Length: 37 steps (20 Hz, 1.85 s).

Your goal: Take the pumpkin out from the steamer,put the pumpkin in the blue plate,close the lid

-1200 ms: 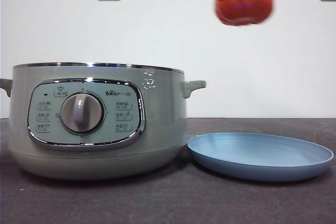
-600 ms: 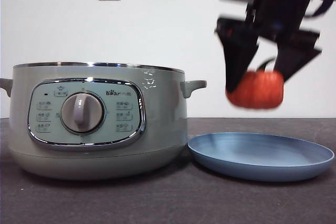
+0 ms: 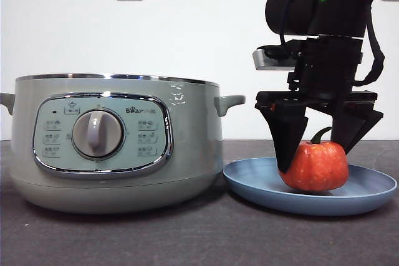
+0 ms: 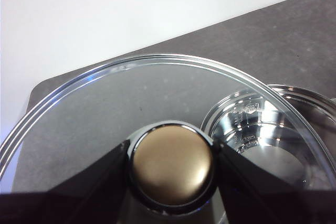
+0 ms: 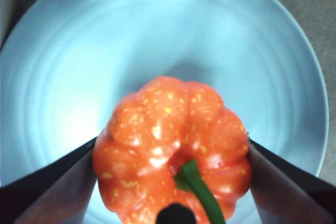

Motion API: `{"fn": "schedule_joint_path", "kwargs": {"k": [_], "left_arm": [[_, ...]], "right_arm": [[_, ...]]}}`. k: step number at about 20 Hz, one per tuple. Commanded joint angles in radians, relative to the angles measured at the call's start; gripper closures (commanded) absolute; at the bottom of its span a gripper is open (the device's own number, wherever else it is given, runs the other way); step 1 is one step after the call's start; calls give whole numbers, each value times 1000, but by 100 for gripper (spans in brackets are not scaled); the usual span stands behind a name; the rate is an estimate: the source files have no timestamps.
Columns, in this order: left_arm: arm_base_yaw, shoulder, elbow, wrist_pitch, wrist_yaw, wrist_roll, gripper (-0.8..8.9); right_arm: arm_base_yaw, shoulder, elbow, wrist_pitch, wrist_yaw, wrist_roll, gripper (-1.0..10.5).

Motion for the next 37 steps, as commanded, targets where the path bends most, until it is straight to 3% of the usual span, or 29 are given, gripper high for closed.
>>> {"fn": "schedule_joint_path", "kwargs": {"k": [1, 7, 10, 15, 18, 24, 28, 37], "left_arm": [[0, -11, 16, 51, -7, 7, 821], [0, -11, 16, 51, -2, 7, 821], [0, 11, 16, 66, 5, 7, 822], [0, 111, 16, 121, 135, 7, 821], [-1, 211, 16, 172, 262, 6, 821], [-3, 397, 16, 256, 416, 3, 821], [-7, 486, 16, 295, 417, 3, 821], [-8, 597, 16, 329, 417, 3, 821]], "right_arm": [[0, 8, -8, -8, 0, 14, 342], [0, -16, -8, -8, -2, 29, 348], [2, -117, -8, -5, -1, 39, 348], [0, -340, -8, 3, 7, 39, 349], [-10, -461, -8, -6, 8, 39, 349], [-32, -598, -8, -66, 10, 40, 349], [-43, -629, -8, -79, 61, 40, 350], [-53, -629, -8, -82, 61, 40, 350]]}}
